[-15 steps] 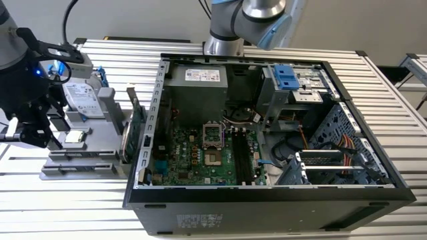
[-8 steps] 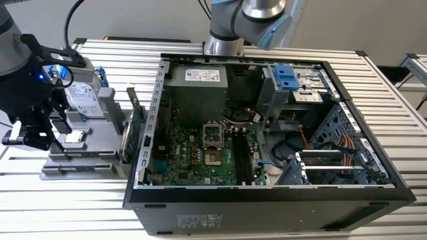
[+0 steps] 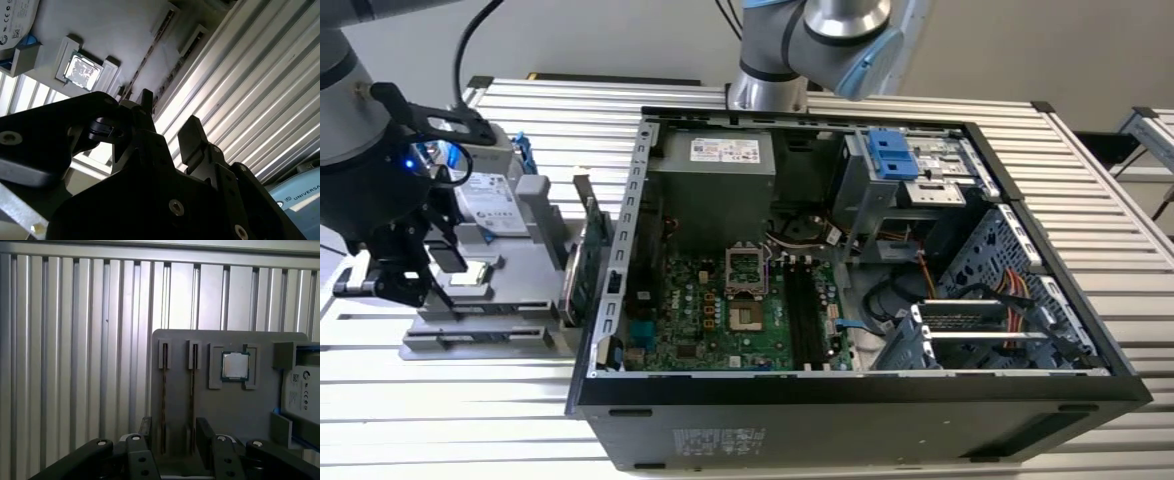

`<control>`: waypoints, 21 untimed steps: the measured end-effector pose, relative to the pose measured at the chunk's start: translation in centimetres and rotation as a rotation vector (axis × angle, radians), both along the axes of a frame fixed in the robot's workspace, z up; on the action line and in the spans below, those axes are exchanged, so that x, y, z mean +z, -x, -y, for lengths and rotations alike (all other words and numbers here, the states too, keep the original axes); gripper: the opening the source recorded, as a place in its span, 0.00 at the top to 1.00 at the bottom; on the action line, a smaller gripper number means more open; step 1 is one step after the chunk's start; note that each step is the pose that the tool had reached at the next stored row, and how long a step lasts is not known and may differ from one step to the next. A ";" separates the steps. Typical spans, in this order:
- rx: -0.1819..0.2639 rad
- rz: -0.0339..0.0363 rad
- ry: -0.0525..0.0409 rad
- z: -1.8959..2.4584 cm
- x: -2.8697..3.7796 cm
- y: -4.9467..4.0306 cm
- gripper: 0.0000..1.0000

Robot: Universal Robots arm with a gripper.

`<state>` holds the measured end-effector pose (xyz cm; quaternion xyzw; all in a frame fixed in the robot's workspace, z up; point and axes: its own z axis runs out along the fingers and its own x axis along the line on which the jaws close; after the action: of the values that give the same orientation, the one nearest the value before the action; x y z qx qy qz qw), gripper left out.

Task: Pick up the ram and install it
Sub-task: 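Pick up the ram and move it above insertion slot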

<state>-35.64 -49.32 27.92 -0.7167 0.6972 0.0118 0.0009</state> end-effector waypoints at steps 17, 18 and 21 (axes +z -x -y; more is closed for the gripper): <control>0.000 0.0000 0.0000 0.00 -1.91 0.00 0.00; 0.000 0.0000 -0.0001 0.00 -2.03 0.00 0.00; 0.000 -0.0004 0.0000 0.01 -2.31 0.00 0.00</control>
<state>-35.65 -49.33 25.60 -0.7167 0.6973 0.0119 0.0008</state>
